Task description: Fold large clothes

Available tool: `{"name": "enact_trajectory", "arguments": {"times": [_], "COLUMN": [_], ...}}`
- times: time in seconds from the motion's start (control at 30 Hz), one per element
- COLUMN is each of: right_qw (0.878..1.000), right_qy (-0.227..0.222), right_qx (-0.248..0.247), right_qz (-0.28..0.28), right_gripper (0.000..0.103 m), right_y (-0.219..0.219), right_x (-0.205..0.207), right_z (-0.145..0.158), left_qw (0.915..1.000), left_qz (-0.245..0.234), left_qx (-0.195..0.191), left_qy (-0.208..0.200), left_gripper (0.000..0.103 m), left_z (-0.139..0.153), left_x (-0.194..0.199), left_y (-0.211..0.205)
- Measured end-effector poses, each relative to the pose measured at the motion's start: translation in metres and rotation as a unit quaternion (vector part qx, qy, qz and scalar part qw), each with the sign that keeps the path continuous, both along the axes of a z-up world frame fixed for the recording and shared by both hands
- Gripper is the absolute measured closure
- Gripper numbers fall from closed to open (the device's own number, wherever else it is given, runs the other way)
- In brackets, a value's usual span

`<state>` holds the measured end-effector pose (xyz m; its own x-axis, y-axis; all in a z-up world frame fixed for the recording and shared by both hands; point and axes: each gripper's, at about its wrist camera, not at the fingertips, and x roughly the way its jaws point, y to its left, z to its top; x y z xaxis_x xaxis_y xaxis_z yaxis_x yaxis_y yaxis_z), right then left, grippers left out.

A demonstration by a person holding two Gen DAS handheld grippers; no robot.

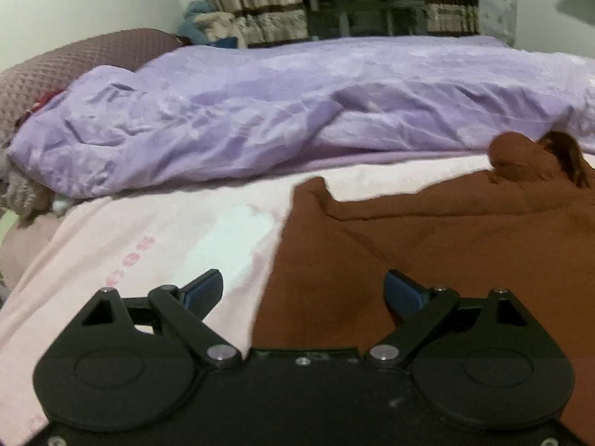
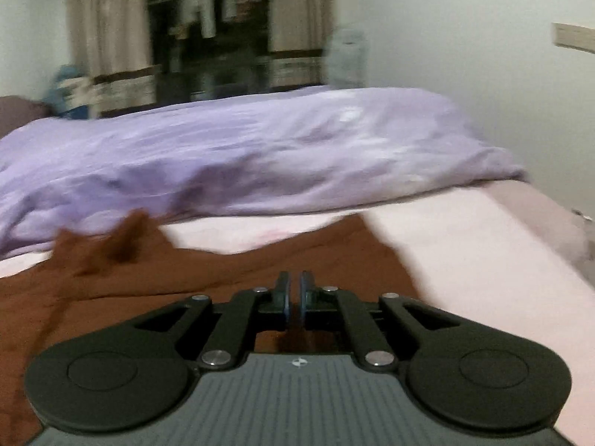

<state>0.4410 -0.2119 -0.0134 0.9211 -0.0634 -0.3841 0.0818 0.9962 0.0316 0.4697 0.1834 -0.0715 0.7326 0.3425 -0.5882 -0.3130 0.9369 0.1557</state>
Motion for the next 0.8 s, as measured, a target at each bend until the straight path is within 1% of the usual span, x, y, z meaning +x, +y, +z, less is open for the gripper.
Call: {"name": "enact_trajectory", "arguments": {"times": [0.07, 0.1, 0.13, 0.17, 0.2, 0.3, 0.33, 0.4, 0.5, 0.53, 0.57, 0.63, 0.73, 0.77, 0.8], "right_qw": [0.999, 0.998, 0.997, 0.998, 0.997, 0.997, 0.998, 0.998, 0.998, 0.997, 0.997, 0.996, 0.992, 0.991, 0.991], "right_qy": [0.037, 0.061, 0.072, 0.052, 0.056, 0.058, 0.047, 0.019, -0.043, -0.064, -0.077, -0.082, -0.055, -0.045, -0.035], "right_qx": [-0.004, 0.005, 0.023, 0.042, 0.050, 0.037, 0.027, 0.017, 0.010, 0.005, 0.005, 0.021, 0.057, 0.061, 0.054], "right_qz": [-0.020, -0.022, -0.020, -0.018, -0.015, -0.023, -0.033, -0.054, -0.054, -0.047, -0.031, 0.023, 0.095, 0.109, 0.115], "right_gripper": [0.099, 0.099, 0.100, 0.100, 0.100, 0.100, 0.100, 0.098, 0.095, 0.092, 0.091, 0.091, 0.091, 0.091, 0.091], "right_y": [-0.022, -0.033, -0.042, -0.048, -0.050, -0.045, -0.040, -0.032, -0.006, 0.006, 0.018, 0.039, 0.066, 0.076, 0.086], "right_x": [0.016, 0.026, 0.032, 0.029, 0.028, 0.027, 0.022, 0.007, -0.019, -0.028, -0.036, -0.043, -0.039, -0.034, -0.027], "right_z": [-0.018, -0.034, -0.049, -0.052, -0.050, -0.042, -0.039, -0.027, -0.006, 0.001, 0.008, 0.016, 0.014, 0.010, 0.004], "left_qw": [0.9999, 0.9999, 0.9999, 0.9998, 0.9997, 0.9995, 0.9995, 0.9995, 0.9988, 0.9985, 0.9981, 0.9970, 0.9963, 0.9958, 0.9952], "left_qz": [0.003, 0.004, 0.006, 0.011, 0.013, 0.015, 0.019, 0.022, -0.010, -0.019, -0.029, -0.053, -0.072, -0.080, -0.088], "left_qx": [0.007, 0.004, -0.008, -0.015, -0.022, -0.026, -0.024, -0.023, -0.037, -0.035, -0.034, -0.033, -0.033, -0.034, -0.037], "left_qy": [0.013, 0.010, 0.003, 0.000, -0.001, 0.009, 0.011, -0.002, -0.030, -0.037, -0.042, -0.045, -0.033, -0.029, -0.023], "left_gripper": [0.006, 0.005, 0.005, 0.005, 0.005, 0.005, 0.007, 0.007, 0.007, 0.007, 0.007, 0.007, 0.007, 0.007, 0.007], "left_z": [-0.013, -0.017, -0.020, -0.021, -0.020, -0.015, -0.010, 0.003, 0.025, 0.031, 0.036, 0.039, 0.030, 0.025, 0.019], "left_x": [0.004, 0.004, 0.002, 0.002, 0.002, 0.002, 0.001, -0.006, -0.018, -0.021, -0.022, -0.019, -0.005, 0.000, 0.007], "left_y": [-0.003, -0.003, -0.001, 0.000, 0.003, 0.002, 0.001, -0.004, -0.022, -0.030, -0.039, -0.056, -0.077, -0.084, -0.089]}}
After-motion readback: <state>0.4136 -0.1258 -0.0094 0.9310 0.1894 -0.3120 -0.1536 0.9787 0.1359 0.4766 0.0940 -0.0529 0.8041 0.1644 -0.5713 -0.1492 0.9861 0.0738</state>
